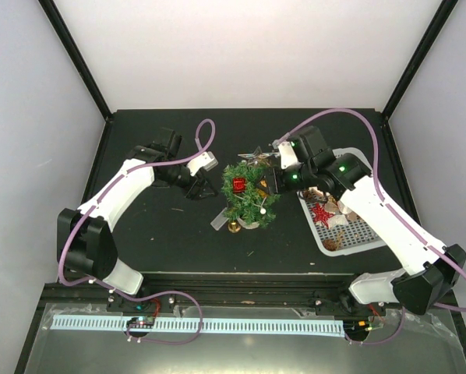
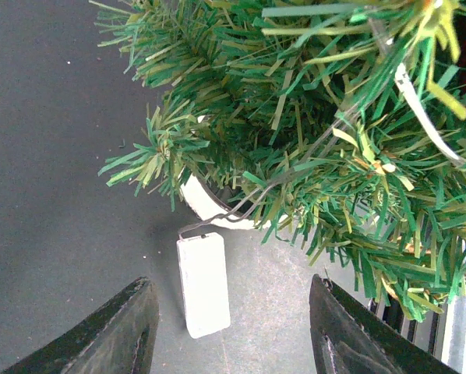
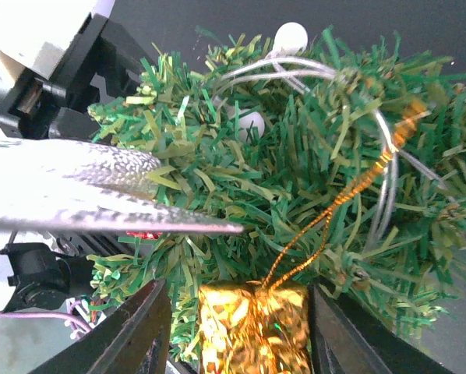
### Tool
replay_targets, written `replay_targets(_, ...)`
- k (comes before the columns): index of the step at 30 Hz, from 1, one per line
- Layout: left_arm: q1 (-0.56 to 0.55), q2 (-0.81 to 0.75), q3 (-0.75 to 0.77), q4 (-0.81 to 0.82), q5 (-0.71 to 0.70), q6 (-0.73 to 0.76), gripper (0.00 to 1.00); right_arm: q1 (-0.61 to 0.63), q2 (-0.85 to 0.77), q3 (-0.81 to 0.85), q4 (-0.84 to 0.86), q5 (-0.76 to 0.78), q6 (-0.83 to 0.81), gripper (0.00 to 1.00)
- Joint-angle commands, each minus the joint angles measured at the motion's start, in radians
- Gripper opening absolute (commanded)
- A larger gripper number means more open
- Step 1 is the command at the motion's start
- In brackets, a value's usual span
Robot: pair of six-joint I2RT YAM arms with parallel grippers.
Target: Decorate the small christmas tree
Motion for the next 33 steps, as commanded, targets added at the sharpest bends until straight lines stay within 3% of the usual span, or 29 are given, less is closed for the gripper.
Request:
replay_targets(1, -0.007, -0.027, -0.004, 0.014, 0.018, 0.002, 0.55, 0.007, -0.036, 0.034, -0.005, 0.037, 0.001, 0.50)
replay_targets(23, -0.007, -0.042, -0.017, 0.014, 0.017, 0.006, 0.55, 0.007, -0.122, 0.028, -0.044, 0.124, 0.020, 0.50)
replay_targets(26, -0.007, -0.046, -0.019, 0.014, 0.015, 0.007, 0.55, 0.007, -0.147, 0.018, -0.057, 0.119, 0.019, 0.44)
replay_targets(33, -0.007, -0.051, -0.023, 0.015, 0.008, 0.007, 0.55, 0.007, -0.158, -0.030, -0.064, 0.038, 0.002, 0.18)
